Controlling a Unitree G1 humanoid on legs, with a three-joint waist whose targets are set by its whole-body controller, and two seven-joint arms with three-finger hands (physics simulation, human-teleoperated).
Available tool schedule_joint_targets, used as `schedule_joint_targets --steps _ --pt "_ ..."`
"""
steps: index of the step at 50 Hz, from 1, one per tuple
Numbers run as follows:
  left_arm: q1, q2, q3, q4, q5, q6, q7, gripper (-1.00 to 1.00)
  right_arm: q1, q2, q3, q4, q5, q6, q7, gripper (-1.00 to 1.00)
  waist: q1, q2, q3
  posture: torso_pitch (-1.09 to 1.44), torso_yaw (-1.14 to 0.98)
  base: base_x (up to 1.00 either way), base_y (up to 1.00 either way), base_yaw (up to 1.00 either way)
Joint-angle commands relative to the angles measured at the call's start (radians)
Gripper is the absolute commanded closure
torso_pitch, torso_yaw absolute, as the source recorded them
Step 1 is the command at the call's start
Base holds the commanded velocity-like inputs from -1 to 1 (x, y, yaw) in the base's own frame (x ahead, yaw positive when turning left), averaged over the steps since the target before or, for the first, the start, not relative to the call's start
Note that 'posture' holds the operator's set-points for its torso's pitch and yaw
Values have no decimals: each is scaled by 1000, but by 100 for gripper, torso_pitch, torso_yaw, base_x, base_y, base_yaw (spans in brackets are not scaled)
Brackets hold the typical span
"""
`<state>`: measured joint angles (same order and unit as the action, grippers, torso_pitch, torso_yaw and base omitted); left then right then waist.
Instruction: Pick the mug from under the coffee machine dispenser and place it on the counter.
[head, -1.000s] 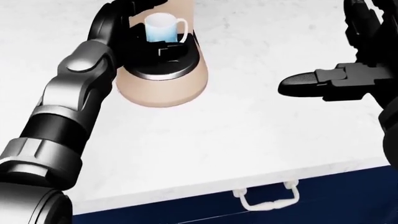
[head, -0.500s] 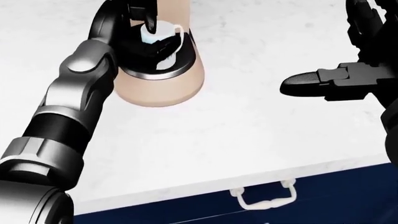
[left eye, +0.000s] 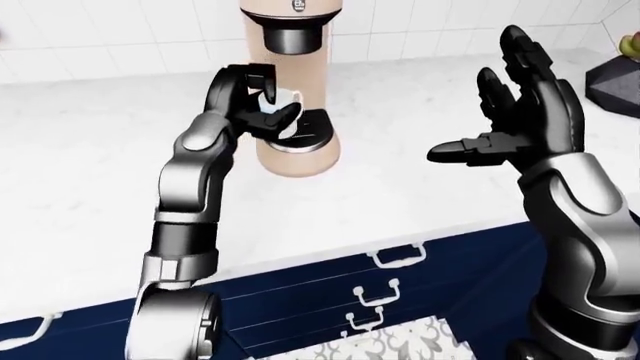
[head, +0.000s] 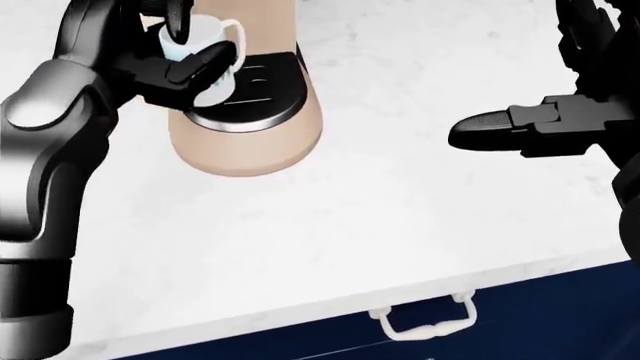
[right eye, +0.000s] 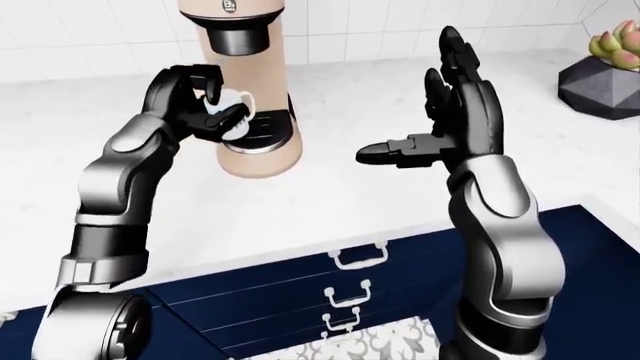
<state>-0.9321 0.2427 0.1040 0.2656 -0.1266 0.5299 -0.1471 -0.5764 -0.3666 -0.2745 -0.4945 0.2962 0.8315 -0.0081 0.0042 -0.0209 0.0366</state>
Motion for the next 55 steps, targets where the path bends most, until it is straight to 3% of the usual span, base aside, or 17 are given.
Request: schedule_joint_targets --steps 1,10,19,29,38,55 --pt "-27 26 25 -63 -4 -11 1 100 -29 -12 -9 -29 -1 -25 -2 -100 2 -1 -30 0 0 0 0 0" --pt "46 106 85 -141 -27 17 7 100 -18 -7 -6 -27 -14 -34 5 -100 1 4 -28 0 0 0 0 0" --pt "44 159 110 -31 -46 -71 29 100 -15 -6 -8 -18 -23 -42 12 -100 4 7 -28 0 0 0 0 0" --pt "-54 203 113 327 -48 -275 47 100 -9 -5 -9 -18 -26 -45 14 -100 6 8 -33 0 0 0 0 0" --pt "-93 241 109 478 -12 -384 62 100 -12 -6 -10 -18 -27 -43 15 -100 3 9 -35 0 0 0 0 0" --pt "-301 280 91 833 54 -580 80 100 -10 -7 -10 -16 -30 -44 17 -100 4 7 -37 0 0 0 0 0"
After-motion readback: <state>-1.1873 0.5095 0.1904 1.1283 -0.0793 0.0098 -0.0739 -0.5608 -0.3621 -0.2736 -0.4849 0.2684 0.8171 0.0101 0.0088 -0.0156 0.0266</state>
